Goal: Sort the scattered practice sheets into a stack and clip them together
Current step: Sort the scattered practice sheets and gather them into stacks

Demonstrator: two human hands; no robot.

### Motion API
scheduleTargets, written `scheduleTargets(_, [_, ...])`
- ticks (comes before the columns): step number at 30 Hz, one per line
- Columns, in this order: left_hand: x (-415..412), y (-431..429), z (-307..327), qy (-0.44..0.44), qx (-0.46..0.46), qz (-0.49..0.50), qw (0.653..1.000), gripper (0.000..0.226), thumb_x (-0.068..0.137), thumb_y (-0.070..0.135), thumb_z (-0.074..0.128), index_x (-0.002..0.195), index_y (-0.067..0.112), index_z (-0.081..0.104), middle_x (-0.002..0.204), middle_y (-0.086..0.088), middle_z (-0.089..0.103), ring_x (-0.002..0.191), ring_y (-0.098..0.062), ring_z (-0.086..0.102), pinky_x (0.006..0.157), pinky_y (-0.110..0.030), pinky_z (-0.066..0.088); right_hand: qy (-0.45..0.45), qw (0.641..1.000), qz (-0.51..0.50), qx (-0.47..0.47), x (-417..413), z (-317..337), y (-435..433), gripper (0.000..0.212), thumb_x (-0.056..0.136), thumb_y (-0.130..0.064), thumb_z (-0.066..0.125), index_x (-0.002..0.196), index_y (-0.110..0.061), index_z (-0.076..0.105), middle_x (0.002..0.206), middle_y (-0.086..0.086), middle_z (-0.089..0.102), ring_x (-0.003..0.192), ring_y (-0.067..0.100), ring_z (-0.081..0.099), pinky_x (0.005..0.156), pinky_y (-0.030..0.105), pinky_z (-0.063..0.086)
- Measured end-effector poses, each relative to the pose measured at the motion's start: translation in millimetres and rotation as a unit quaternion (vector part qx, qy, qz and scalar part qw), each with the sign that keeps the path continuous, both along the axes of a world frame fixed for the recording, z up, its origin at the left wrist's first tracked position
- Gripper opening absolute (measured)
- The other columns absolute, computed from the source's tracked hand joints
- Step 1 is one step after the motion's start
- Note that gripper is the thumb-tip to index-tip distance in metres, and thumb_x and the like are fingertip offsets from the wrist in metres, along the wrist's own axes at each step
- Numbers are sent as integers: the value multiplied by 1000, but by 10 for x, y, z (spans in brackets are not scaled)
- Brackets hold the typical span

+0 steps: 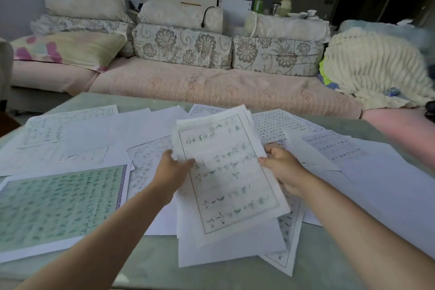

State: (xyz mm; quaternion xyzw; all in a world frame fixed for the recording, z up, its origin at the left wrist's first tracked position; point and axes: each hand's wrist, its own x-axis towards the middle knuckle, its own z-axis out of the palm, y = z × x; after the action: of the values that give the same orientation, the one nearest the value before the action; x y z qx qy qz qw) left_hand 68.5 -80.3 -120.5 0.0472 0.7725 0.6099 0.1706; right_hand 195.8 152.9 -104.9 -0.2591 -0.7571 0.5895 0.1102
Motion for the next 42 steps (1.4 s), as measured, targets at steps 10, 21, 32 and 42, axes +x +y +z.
scheduleTargets(10, [247, 214, -4, 116, -190, -132, 966, 25, 97, 23, 42, 114, 12, 56, 107, -7, 63, 84, -21, 59, 68, -36, 50, -155, 979, -22, 128, 353, -23, 250, 42, 79, 2, 76, 114, -17, 63, 110, 2, 70, 99, 21, 66, 90, 36, 55])
scheduleTargets(21, [-2, 353, -67, 187, -511, -207, 813, 101, 60, 67, 78, 134, 8, 41, 135, -14, 42, 120, -29, 42, 97, -39, 43, -195, 928, 15, 317, 670, 52, 610, 38, 93, -6, 60, 130, -13, 53, 119, -2, 56, 117, 27, 56, 94, 36, 47])
scheduleTargets(32, [-166, 302, 95, 122, -197, -150, 961, 20, 95, 15, 47, 101, 21, 65, 97, 2, 60, 81, -18, 54, 67, -24, 41, -142, 917, 81, 365, 327, -56, 445, 7, 95, -16, 58, 93, -17, 51, 108, -2, 50, 99, 20, 53, 73, 26, 39])
scheduleTargets(42, [-103, 38, 60, 238, -206, -201, 928, 9, 86, 20, 69, 90, 28, 64, 86, 9, 67, 77, -14, 61, 59, -24, 44, -103, 939, 95, 313, -109, -78, -14, 39, 93, -29, 63, 126, -24, 41, 116, 1, 58, 97, 25, 60, 76, 36, 48])
